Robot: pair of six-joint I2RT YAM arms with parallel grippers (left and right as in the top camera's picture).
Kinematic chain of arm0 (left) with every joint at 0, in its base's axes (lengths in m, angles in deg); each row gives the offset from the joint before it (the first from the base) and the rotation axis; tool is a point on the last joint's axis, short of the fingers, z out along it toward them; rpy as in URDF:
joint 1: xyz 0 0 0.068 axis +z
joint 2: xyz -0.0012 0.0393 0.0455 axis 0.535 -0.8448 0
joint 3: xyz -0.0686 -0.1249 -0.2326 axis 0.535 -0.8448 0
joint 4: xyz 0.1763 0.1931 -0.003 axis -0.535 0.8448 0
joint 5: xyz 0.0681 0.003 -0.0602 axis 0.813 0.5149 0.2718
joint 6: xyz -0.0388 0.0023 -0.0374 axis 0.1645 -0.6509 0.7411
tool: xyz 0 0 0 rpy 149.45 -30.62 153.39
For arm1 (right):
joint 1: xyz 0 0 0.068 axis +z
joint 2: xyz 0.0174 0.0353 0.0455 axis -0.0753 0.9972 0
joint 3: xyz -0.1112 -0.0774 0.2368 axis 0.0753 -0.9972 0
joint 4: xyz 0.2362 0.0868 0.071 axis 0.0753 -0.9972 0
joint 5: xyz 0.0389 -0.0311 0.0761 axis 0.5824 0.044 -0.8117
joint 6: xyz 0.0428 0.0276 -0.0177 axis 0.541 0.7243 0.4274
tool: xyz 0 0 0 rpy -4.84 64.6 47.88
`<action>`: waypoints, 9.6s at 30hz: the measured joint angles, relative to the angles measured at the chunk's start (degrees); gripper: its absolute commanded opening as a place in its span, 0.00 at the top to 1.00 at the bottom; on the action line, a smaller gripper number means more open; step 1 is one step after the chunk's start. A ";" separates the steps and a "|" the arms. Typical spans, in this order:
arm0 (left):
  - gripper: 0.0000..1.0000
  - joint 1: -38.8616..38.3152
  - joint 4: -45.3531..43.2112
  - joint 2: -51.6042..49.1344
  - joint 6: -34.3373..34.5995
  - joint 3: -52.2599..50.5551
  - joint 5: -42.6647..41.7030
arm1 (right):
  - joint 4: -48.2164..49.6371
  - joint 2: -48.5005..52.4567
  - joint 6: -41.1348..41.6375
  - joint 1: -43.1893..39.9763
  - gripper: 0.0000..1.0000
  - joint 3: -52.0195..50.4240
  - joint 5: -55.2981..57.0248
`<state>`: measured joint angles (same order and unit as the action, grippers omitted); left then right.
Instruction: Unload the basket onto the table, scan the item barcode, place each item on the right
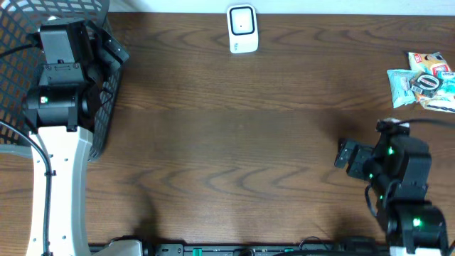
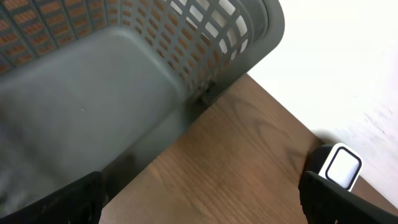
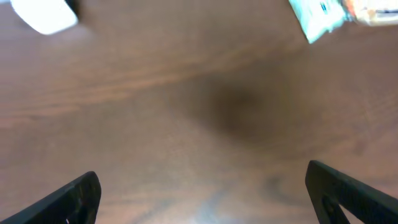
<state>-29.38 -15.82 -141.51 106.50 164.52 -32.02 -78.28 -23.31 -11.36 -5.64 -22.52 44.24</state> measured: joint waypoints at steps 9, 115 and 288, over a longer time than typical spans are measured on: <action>0.02 0.00 0.00 0.00 0.00 0.00 0.02 | 14.10 -10.97 -1.49 -0.11 0.01 -13.55 -2.45; 0.02 0.00 0.00 0.00 0.00 0.00 0.00 | 40.89 -39.76 -11.52 1.66 0.01 -43.30 -2.78; 0.03 -10.32 -53.51 79.10 -28.57 -83.93 -12.31 | 40.96 -39.76 -11.52 1.44 0.01 -43.30 -2.78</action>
<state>-39.70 -69.33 -62.41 77.94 80.59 -44.32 -37.32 -63.06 -22.88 -4.20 -65.82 41.47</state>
